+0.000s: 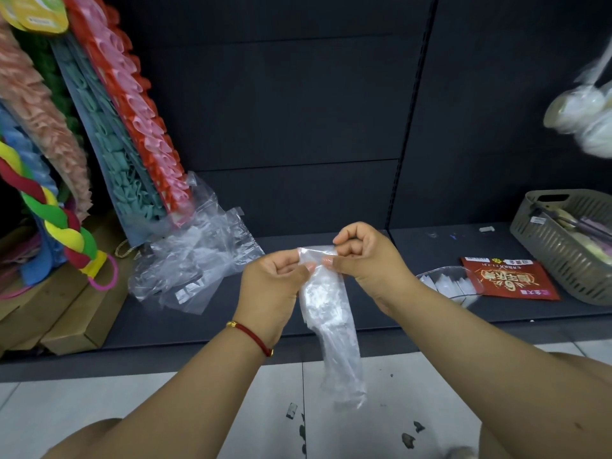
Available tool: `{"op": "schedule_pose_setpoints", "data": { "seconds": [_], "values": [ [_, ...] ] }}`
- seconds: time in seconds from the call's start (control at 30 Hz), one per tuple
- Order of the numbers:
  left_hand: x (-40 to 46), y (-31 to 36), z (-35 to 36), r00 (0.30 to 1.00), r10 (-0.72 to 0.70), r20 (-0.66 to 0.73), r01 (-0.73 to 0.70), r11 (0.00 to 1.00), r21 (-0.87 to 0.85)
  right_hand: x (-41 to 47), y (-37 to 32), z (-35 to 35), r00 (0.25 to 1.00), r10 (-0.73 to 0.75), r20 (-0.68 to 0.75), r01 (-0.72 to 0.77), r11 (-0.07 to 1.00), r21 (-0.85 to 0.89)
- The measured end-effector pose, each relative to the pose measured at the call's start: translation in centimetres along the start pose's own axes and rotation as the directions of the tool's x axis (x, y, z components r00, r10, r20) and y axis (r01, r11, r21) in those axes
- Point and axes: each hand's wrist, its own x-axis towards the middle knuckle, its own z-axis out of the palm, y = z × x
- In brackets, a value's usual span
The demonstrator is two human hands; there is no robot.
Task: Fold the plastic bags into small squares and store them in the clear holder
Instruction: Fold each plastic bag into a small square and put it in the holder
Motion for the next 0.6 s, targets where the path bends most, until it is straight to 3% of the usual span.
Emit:
{"op": "schedule_pose_setpoints", "data": {
  "seconds": [0.1,0.17,0.23,0.33,0.43,0.6],
  "values": [
    [0.1,-0.1,0.0,1.0,0.003,-0.003,-0.003,1.0,0.007,0.0,0.2,0.0,0.995,0.098,-0.014,-0.098,0.995,-0.029],
    [0.0,-0.1,0.0,1.0,0.007,0.001,-0.007,1.0,0.016,0.0,0.1,-0.1,0.965,0.255,0.056,-0.254,0.967,-0.03],
    [-0.1,0.0,0.1,1.0,0.019,0.0,-0.019,0.998,0.062,-0.3,0.1,-0.1,0.939,0.315,0.137,-0.323,0.946,0.04],
    [-0.3,0.0,0.4,1.0,0.017,-0.003,-0.017,0.993,0.115,-0.5,0.0,0.0,0.965,0.245,0.091,-0.256,0.955,0.147],
    [-0.8,-0.2,0.8,0.993,-0.102,0.052,0.096,0.99,0.1,-0.4,-0.2,0.1,0.971,0.237,-0.009,-0.227,0.94,0.256],
    [-1.4,-0.5,0.9,0.974,-0.19,0.126,0.183,0.981,0.064,0.0,0.0,-0.1,0.981,0.179,-0.081,-0.155,0.959,0.237]
  ]
}}
